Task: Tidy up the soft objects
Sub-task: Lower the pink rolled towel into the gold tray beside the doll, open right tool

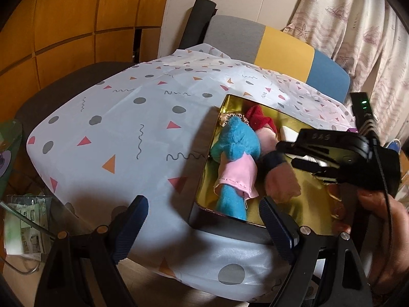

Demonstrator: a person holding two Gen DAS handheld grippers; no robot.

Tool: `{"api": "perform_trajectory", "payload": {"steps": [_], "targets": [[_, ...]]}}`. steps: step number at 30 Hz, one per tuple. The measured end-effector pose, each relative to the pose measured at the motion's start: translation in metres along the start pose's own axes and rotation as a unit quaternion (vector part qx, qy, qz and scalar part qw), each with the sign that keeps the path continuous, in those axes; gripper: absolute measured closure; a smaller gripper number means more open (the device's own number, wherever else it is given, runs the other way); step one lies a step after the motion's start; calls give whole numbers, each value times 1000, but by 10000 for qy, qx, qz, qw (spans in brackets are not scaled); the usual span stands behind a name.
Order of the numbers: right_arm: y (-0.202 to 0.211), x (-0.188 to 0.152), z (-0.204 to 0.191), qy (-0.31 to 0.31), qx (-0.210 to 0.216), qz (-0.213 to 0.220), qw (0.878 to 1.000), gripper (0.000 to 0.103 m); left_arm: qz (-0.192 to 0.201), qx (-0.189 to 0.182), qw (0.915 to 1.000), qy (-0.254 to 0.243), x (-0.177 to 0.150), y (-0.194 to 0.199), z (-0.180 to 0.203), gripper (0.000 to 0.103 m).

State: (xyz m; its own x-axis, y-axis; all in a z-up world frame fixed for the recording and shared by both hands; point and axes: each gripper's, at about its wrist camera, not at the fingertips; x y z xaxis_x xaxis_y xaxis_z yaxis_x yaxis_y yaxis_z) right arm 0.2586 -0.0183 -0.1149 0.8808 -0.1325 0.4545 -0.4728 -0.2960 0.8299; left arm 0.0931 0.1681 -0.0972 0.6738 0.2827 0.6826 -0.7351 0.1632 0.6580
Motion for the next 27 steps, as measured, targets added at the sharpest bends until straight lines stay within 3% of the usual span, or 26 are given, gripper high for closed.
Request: {"api": "perform_trajectory", "payload": {"steps": [13,22,27], "targets": [[95,-19,-2,842,338,1077,9900,56,-48,-143,9998,-135,-2,-1,18,14],[172,-55,42,1168,-52,2012,9725,56,-86,-445,9980,-445,-5,1,53,11],[202,-71,92,856,-378,2251,9698,56,-150,-724,9949,-687,-11,2,80,9]]}}
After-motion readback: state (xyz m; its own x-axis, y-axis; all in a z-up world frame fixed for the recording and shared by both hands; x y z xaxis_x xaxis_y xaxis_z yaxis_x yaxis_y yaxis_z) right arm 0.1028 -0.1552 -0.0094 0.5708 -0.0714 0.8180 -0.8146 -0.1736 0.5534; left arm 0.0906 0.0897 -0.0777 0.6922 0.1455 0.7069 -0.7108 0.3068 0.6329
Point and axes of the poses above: each gripper's, at about its wrist camera, not at the fingertips, and y roughly against the way its jaws point, z to its right, x to its top, and after that the axes turned 9 degrees about -x, right-handed
